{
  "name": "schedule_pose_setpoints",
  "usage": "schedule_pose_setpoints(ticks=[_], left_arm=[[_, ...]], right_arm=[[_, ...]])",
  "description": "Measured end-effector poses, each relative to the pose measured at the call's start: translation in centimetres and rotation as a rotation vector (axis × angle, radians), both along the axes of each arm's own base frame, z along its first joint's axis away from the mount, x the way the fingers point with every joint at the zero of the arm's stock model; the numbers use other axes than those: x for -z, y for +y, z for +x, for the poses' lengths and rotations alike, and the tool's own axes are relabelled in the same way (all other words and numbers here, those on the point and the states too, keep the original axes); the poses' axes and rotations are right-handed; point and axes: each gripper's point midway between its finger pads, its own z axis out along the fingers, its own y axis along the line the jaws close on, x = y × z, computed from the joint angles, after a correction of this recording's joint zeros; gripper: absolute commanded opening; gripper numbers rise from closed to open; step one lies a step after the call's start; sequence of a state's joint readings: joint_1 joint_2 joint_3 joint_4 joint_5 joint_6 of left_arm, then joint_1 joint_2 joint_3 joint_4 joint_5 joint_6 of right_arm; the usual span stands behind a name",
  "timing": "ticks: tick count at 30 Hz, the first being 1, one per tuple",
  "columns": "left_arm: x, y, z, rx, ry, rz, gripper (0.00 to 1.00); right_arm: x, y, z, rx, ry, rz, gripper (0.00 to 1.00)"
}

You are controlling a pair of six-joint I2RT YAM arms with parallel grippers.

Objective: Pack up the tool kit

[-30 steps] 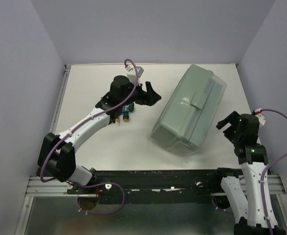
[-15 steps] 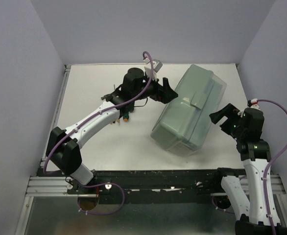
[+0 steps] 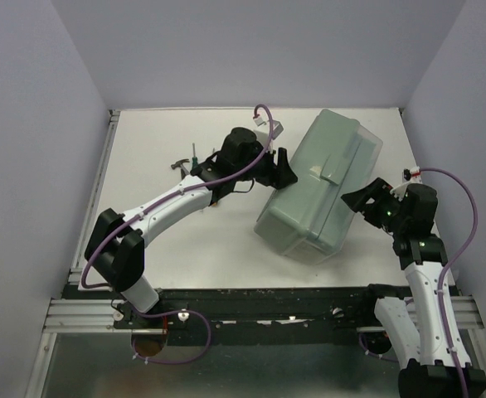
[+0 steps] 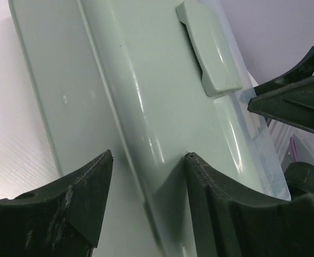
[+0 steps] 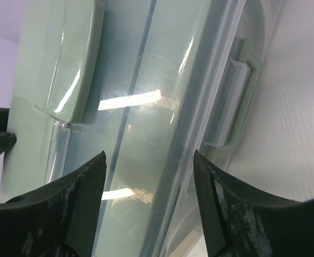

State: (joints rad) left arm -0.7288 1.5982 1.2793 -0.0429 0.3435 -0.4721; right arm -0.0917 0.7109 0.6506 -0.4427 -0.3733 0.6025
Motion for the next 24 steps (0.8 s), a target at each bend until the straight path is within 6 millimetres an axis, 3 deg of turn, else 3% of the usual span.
schedule_pose_setpoints(ticks=[5, 7, 12, 17, 21, 24], left_arm=[[0.2, 2.1, -1.2, -0.067, -0.028, -0.029, 0.58], [0.1, 3.3, -2.2, -0.093, -0.033, -0.034, 0.64], [0.6, 6.6, -5.4, -0.142, -0.005, -0.004, 0.92], [0.8, 10.0, -6.5, -0.245, 0.018, 0.084, 0.96], [-1.7, 12.1, -5.5, -0.358, -0.014, 0.137, 0.96], [-4.8, 12.1, -4.7, -0.386, -0.053, 0.104, 0.94]], right_arm=[[-0.2, 1.3, 1.0, -0.064, -0.028, 0.007, 0.69], [-0.1, 2.2, 1.1, -0.103, -0.032, 0.007, 0.68], [0.2, 4.8, 1.0, -0.207, -0.028, 0.021, 0.69], [0.4, 5.6, 1.1, -0.235, -0.027, 0.021, 0.81], [0.7, 5.2, 1.3, -0.206, -0.022, 0.004, 0.87], [0.7, 4.4, 1.8, -0.157, -0.024, -0.023, 0.89]])
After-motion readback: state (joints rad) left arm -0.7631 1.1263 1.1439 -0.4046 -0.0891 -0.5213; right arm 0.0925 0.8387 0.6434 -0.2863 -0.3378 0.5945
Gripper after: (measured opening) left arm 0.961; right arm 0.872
